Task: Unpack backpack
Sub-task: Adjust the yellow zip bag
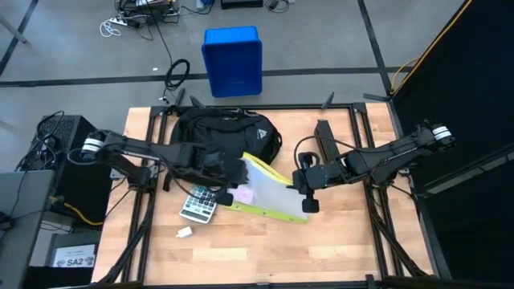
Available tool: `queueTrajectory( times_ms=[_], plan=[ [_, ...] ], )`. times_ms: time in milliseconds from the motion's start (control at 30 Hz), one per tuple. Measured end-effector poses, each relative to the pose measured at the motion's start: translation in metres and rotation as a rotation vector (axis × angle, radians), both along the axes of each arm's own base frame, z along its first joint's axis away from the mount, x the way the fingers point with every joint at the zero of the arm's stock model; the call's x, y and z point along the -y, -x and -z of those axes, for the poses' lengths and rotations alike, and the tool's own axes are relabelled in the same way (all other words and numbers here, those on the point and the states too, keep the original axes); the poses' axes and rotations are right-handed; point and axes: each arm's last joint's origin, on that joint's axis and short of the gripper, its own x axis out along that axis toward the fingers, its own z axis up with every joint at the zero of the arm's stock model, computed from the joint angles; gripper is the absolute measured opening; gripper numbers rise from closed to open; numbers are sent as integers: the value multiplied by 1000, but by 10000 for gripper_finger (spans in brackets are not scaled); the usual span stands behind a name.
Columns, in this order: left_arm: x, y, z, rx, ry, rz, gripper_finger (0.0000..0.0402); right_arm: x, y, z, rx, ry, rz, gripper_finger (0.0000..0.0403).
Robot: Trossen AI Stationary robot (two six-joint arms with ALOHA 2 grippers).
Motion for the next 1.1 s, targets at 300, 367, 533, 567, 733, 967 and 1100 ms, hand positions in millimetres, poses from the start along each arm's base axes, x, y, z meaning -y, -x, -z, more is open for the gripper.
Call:
queueTrajectory(
  times_ms=[300, 367, 533, 567, 733, 967, 1100],
  plan=[
    [-44, -8, 14, -74, -109, -108, 124, 0, 0, 0, -1, -10, 3, 0],
    [-53, -6, 15, -99, -123, -129, 147, 0, 0, 0, -1, -11, 2, 0],
    [-77, 1, 19, -175, -121, -174, 179, -1, 0, 0, -5, -22, -8, 0],
    [-82, 2, 19, -180, -107, -173, 181, -1, 0, 0, -5, -22, -8, 0],
    [-102, 6, 20, -171, -2, -131, 182, -1, 0, 0, -5, -22, -9, 0],
    [-129, 16, 24, -147, 161, -119, 181, -1, 0, 0, -5, -23, -9, 0],
    [-140, 29, 51, -131, 262, -132, 181, -1, 0, 0, -6, -23, -9, 0]
  ],
)
